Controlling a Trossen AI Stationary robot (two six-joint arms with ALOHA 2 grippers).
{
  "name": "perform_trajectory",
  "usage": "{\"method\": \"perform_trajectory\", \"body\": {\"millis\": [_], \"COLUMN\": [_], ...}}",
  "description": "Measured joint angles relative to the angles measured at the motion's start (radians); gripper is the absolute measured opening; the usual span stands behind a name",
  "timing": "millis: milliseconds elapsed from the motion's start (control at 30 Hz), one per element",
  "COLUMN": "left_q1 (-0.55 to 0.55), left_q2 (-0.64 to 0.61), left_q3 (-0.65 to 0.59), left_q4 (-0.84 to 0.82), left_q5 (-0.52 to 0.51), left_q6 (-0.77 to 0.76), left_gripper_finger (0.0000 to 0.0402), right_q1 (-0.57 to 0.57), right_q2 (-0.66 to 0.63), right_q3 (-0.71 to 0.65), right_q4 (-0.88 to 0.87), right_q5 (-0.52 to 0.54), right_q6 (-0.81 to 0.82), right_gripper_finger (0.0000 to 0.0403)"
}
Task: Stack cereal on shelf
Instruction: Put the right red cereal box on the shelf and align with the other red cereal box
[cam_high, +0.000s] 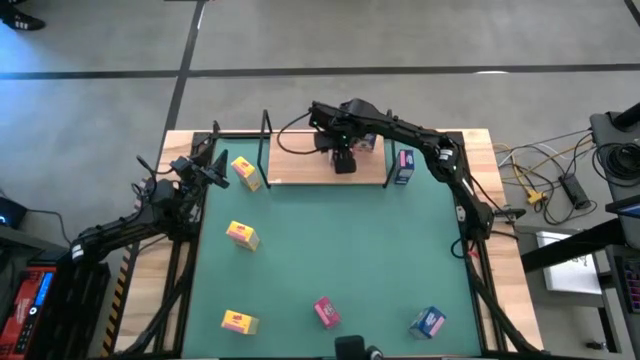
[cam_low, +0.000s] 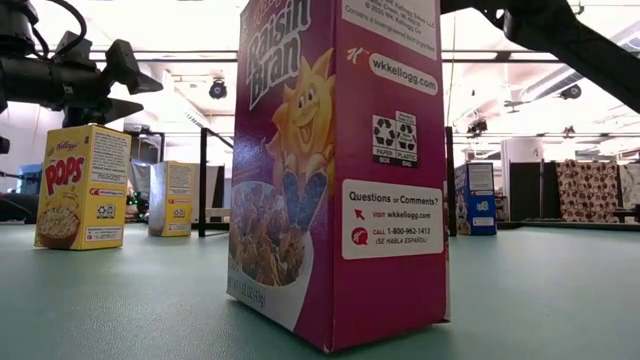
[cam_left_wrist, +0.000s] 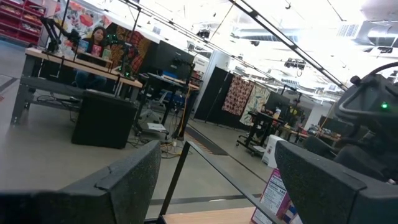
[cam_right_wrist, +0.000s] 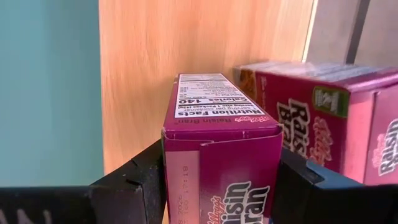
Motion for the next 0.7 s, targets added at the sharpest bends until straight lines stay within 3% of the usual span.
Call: {"method": "perform_trajectory", "body": {"millis": [700], "left_q1": [0.000], "left_q2": [0.000], "left_q3": [0.000], "left_q4": [0.000], "left_q5": [0.000], "left_q6": [0.000], "left_gripper_finger": [0.0299], "right_q1": [0.000], "right_q2": [0.001], "right_q3": [0.000], "right_q4": [0.042], "right_q5": [-0.035], "right_q6": [0.003], "right_gripper_finger": [0.0196]}}
